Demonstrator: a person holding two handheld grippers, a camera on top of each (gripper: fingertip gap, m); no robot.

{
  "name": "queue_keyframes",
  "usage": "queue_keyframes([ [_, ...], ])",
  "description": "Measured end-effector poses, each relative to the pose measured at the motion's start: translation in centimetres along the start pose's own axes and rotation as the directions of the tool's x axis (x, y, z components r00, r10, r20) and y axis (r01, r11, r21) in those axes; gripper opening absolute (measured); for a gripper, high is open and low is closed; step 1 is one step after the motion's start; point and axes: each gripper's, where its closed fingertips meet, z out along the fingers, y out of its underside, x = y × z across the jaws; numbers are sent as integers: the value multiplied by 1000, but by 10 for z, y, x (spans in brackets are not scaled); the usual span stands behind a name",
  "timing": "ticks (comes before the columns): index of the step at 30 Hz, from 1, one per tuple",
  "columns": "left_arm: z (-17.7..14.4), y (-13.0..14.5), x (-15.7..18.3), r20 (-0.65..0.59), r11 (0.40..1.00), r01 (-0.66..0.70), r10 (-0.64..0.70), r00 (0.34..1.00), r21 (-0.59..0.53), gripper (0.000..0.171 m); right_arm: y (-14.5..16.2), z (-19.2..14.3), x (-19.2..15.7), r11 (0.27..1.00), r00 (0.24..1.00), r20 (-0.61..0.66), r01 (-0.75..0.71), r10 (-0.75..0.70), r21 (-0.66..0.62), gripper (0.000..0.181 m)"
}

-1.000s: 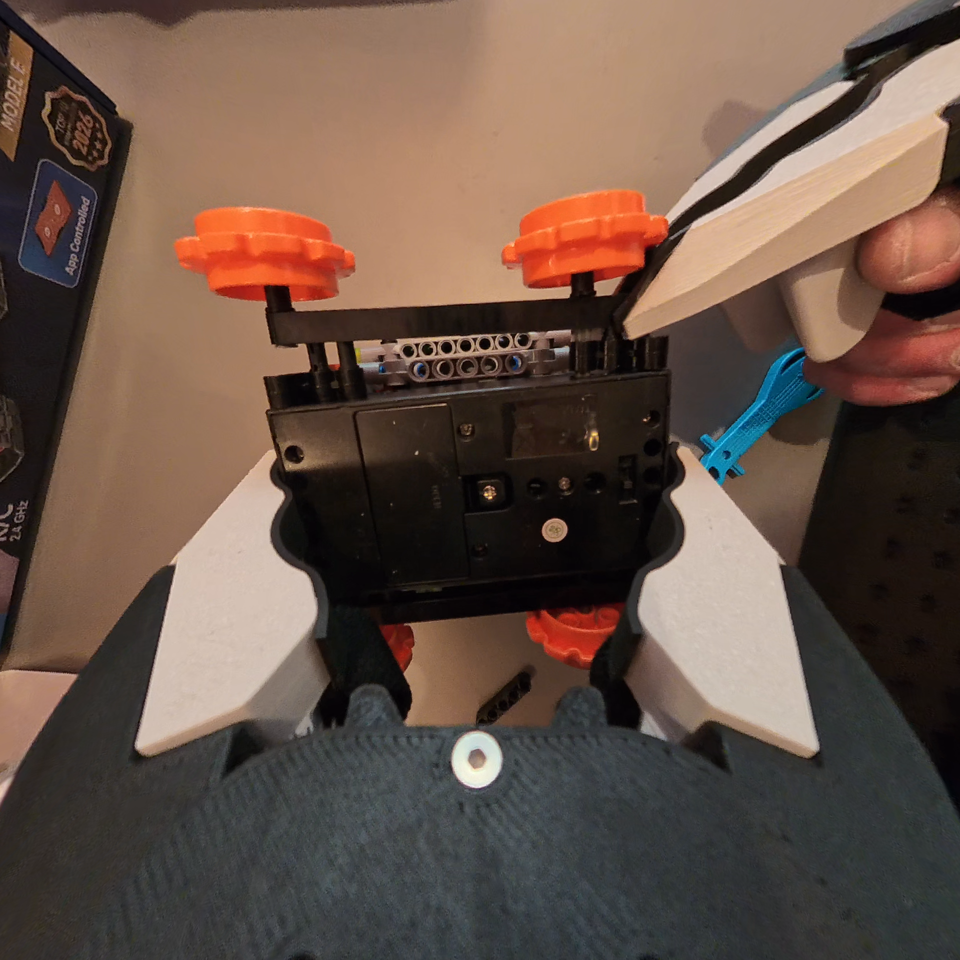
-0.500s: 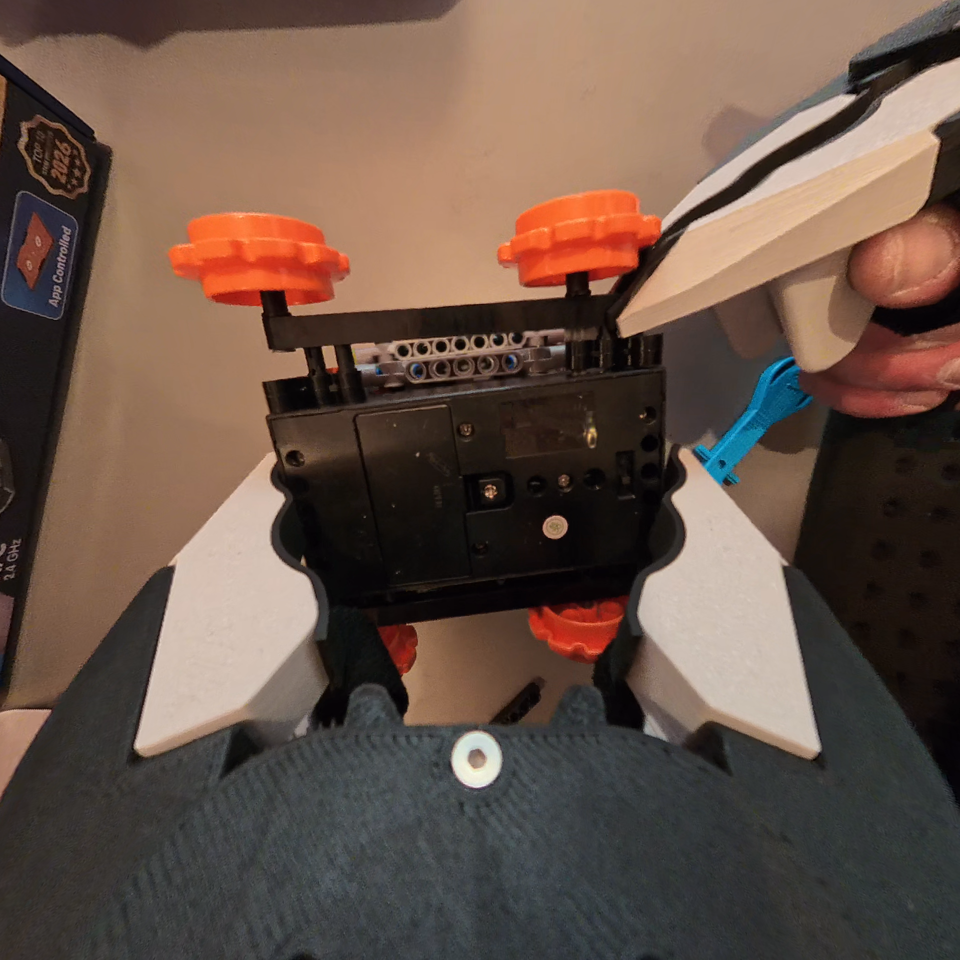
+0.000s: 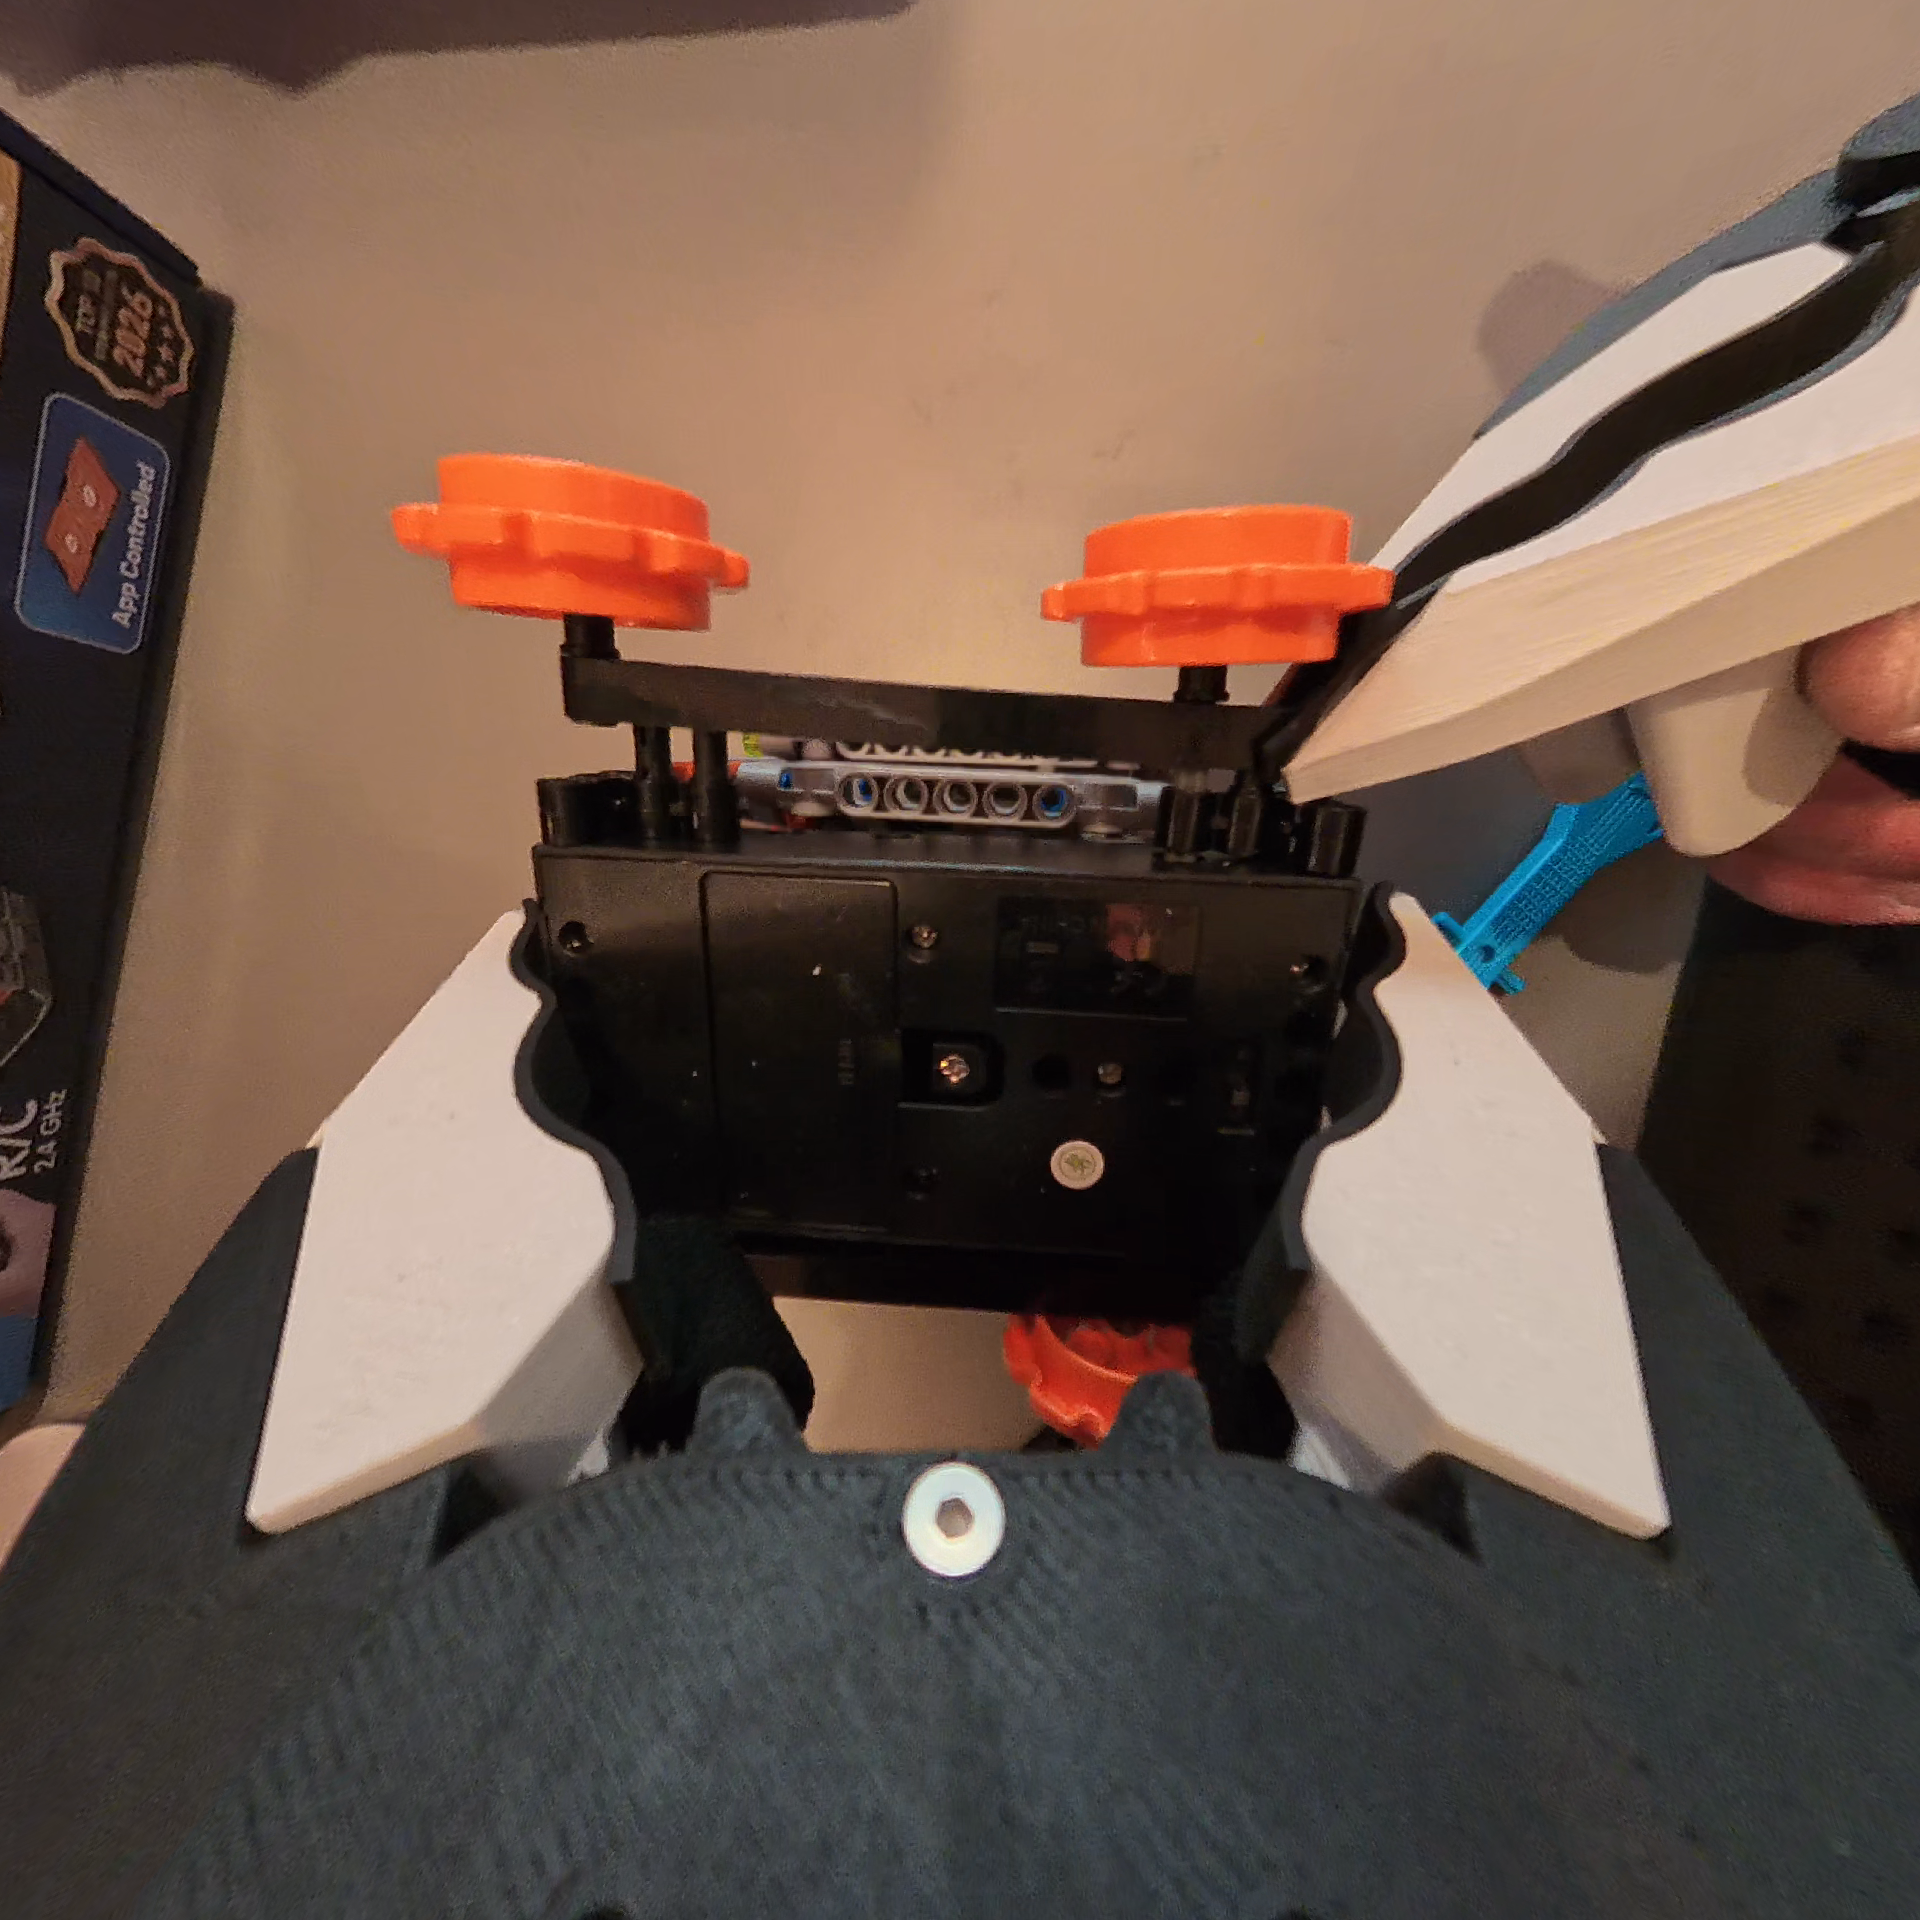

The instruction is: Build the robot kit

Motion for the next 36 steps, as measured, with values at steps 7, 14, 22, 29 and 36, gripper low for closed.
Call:
queue_keyframes([
  [7,5,-9,4,-16,1000,-12,12,1000,6,144,-6,-9,4,999,999,38,23,-21,-39,3],
  [14,9,-16,3,-25,1000,-15,15,1000,10,145,-13,-13,8,999,998,53,-45,46,-11,1],
  [22,12,-22,8,-28,999,-28,28,999,21,145,-15,-21,9,994,998,69,5,2,-107,2],
  [29,13,-24,8,-31,999,-29,29,999,22,145,-19,-23,11,997,995,69,-73,72,14,1],
  [36,12,-23,7,-47,999,-39,39,998,16,145,-15,-20,8,990,989,83,-130,125,60,6],
])
